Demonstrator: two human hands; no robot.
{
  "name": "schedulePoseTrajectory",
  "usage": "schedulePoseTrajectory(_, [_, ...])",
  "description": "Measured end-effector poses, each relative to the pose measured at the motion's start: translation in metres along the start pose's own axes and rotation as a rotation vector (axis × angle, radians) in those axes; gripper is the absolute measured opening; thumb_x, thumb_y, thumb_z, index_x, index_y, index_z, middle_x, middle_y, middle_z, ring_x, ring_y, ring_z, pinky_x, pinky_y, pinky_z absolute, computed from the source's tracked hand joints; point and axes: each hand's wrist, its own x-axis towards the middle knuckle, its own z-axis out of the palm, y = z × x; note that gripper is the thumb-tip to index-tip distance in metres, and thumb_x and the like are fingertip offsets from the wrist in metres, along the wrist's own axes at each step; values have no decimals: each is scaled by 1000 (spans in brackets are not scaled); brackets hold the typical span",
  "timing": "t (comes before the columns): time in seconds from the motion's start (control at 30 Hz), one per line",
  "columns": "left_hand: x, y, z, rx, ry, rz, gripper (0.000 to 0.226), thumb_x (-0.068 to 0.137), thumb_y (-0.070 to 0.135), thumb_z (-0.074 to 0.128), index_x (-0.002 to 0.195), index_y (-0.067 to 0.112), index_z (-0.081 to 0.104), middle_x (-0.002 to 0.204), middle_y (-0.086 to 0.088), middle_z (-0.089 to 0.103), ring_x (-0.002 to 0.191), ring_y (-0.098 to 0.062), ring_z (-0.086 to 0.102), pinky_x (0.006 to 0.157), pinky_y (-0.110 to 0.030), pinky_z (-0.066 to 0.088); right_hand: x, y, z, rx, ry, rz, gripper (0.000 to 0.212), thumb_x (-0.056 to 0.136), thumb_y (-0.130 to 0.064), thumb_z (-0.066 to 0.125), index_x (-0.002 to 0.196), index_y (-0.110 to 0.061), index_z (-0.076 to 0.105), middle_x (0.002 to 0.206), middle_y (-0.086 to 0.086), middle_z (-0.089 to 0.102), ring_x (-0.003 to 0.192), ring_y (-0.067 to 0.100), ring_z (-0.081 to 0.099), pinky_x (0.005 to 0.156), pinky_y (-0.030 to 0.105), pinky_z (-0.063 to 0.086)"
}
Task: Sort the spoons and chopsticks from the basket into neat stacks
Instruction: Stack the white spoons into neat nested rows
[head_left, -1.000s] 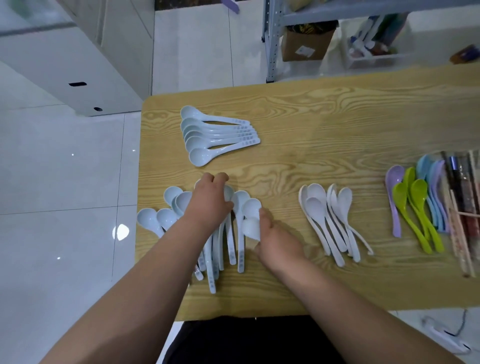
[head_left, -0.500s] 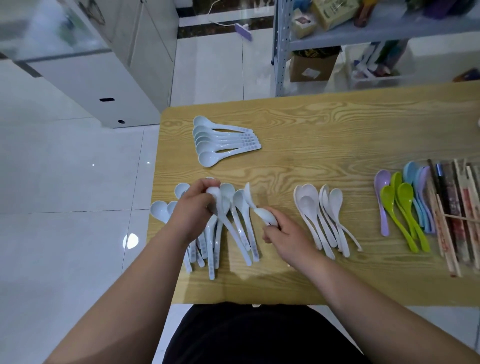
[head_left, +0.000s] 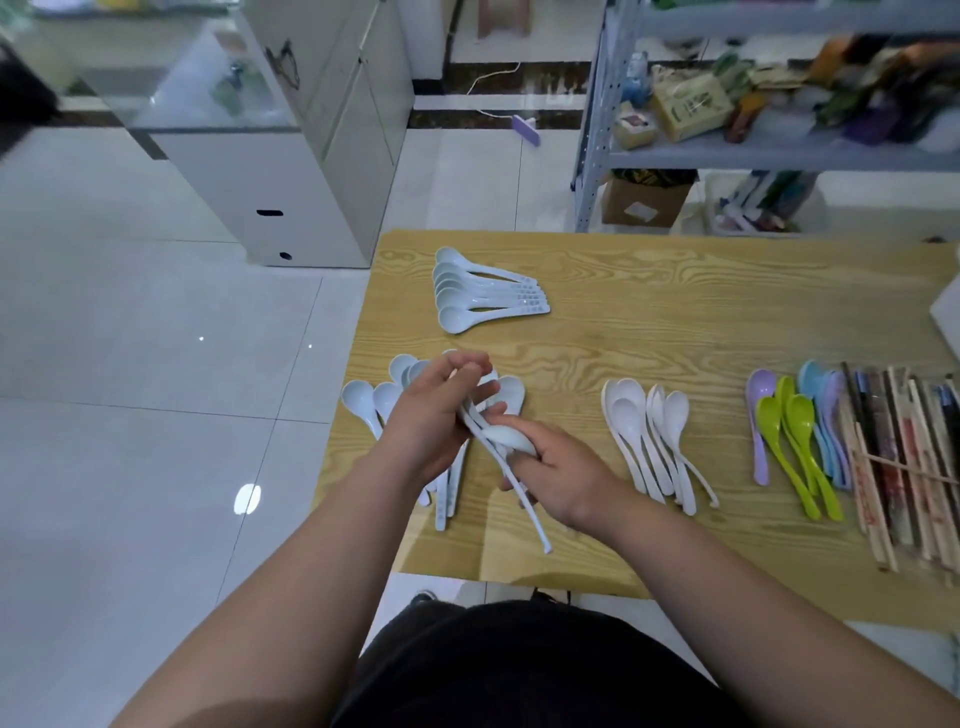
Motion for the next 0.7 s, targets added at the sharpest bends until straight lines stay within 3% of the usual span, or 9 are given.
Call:
schedulePoseTrajectory(0.07, [-5, 4, -7, 1, 49, 17, 14, 99, 4, 53, 97, 7, 66, 109, -10, 64, 103, -30, 66, 89, -45, 58, -3, -6, 5, -32, -11, 42, 45, 101, -10, 47, 135, -37, 56, 110, -6, 48, 94, 24, 63, 76, 33, 60])
schedulePoseTrajectory(0.13, [-11, 10, -19, -7, 86, 29, 20, 97, 3, 49, 91, 7, 68, 108, -12, 65, 100, -31, 69, 92, -49, 57, -7, -17, 11, -73, 11, 62, 35, 101, -17, 44, 126, -36, 59, 114, -4, 42, 92, 19, 59, 78, 27, 57])
schedulePoseTrajectory(0.27, [-32, 20, -45, 4, 85, 52, 20, 96, 6, 47, 94, 8, 66, 100, -8, 68, 92, -26, 71, 82, -39, 60, -9, -31, 27, -30, 83, 96, 26, 89, -27, 51, 113, -21, 57, 110, 14, 60, 94, 26, 62, 88, 45, 56])
schedulePoseTrajectory(0.33, [-43, 24, -56, 49, 55, 73, 20, 97, 6, 46, 99, 11, 66, 100, -7, 68, 88, -22, 71, 71, -34, 58, -5, -34, 41, 100, 170, 125, 25, 88, -24, 64, 111, -24, 56, 107, 12, 68, 97, 30, 69, 93, 53, 56])
schedulePoseTrajectory(0.4, [-52, 26, -64, 74, 13, 104, 22, 99, 6, 44, 105, 10, 65, 101, -7, 68, 84, -20, 70, 71, -33, 57, 1, -40, 58, 247, 234, 135, 28, 91, -17, 71, 112, -21, 53, 103, 10, 72, 90, 22, 73, 88, 48, 59])
schedulePoseTrajectory(0.5, [-63, 30, -77, 72, -46, 140, 22, 101, 11, 47, 108, 11, 67, 104, -17, 69, 83, -22, 69, 69, -34, 57, 2, -53, 85, 270, 235, 131, 14, 96, -11, 67, 105, -11, 56, 95, 11, 72, 77, 12, 72, 73, 34, 60])
schedulePoseTrajectory(0.6, [-74, 33, -87, 47, -78, 155, 22, 105, 21, 48, 111, 16, 69, 104, -20, 73, 94, -30, 71, 82, -44, 57, 1, -55, 111, 226, 295, 121, 7, 96, -18, 68, 96, -11, 64, 90, 7, 72, 79, 14, 69, 75, 35, 56])
schedulePoseTrajectory(0.7, [-84, 33, -97, 30, -84, 174, 16, 102, 22, 56, 106, 18, 71, 112, -11, 72, 102, -28, 72, 79, -39, 60, 0, -57, 131, 217, 329, 139, 11, 94, -27, 70, 96, -16, 67, 92, 3, 75, 87, 20, 71, 83, 42, 56])
